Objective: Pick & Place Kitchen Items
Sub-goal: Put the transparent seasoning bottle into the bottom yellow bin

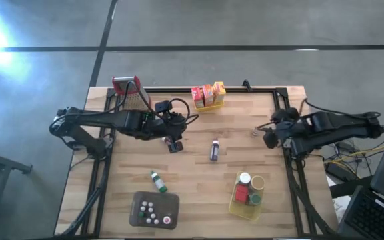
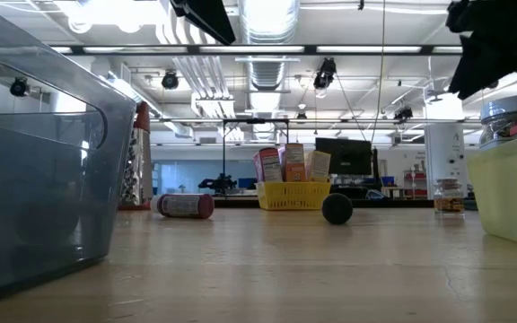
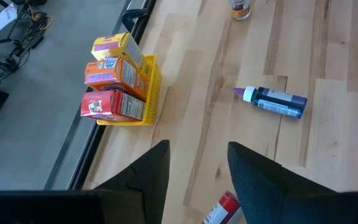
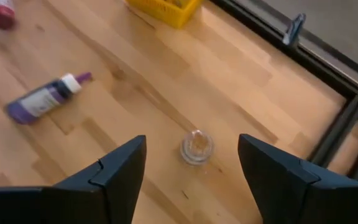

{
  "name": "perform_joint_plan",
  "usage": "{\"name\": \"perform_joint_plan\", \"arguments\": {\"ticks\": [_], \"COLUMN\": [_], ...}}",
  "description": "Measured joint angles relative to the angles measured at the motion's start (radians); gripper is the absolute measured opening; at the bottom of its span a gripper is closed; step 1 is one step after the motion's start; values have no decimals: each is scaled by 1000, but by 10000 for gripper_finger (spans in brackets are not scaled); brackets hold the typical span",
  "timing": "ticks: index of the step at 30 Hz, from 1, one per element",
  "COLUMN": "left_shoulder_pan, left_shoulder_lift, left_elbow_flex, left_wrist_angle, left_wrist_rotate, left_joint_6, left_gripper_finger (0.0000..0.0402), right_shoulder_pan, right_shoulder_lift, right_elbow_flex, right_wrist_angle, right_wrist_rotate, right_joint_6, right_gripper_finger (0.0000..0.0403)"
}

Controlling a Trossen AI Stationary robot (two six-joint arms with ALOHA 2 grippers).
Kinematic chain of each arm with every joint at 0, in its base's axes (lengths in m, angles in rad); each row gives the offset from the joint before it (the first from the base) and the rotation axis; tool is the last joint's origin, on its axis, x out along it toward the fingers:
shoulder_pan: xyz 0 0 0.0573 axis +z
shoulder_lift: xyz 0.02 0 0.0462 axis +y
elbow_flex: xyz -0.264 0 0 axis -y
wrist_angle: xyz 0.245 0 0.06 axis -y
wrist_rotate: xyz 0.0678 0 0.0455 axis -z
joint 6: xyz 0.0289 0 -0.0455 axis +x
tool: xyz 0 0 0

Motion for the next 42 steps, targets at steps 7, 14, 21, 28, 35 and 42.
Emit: {"name": "perform_joint_plan", "arguments": {"ticks": [7,14,21,28,35,42], "left_shoulder_pan": [0,0,0,0,0,0], "left_shoulder_lift": [0,0,0,1,1,1], "left_elbow_flex": [0,0,0,0,0,0], "left_wrist_angle": [0,0,0,0,0,0], "left_wrist_rotate": [0,0,0,0,0,0], "left_joint_6": [0,0,0,0,0,0], "left_gripper_finger": [168,168,168,168,168,168], "right_shoulder_pan": [-99,-240,-418,-572,-640,-646], "right_shoulder_lift": [116,244,332,403,490,576], "right_elbow_flex": [0,7,5,4,3,1], "right_wrist_angle": [21,60,61,116,150,161], "right_wrist_rotate": [-80,-175,-310,-428,-497,-497], "right_joint_6": [-36,-174,-337,-475,-557,-591], "right_gripper_finger": [284,302,285,262,278,315]}}
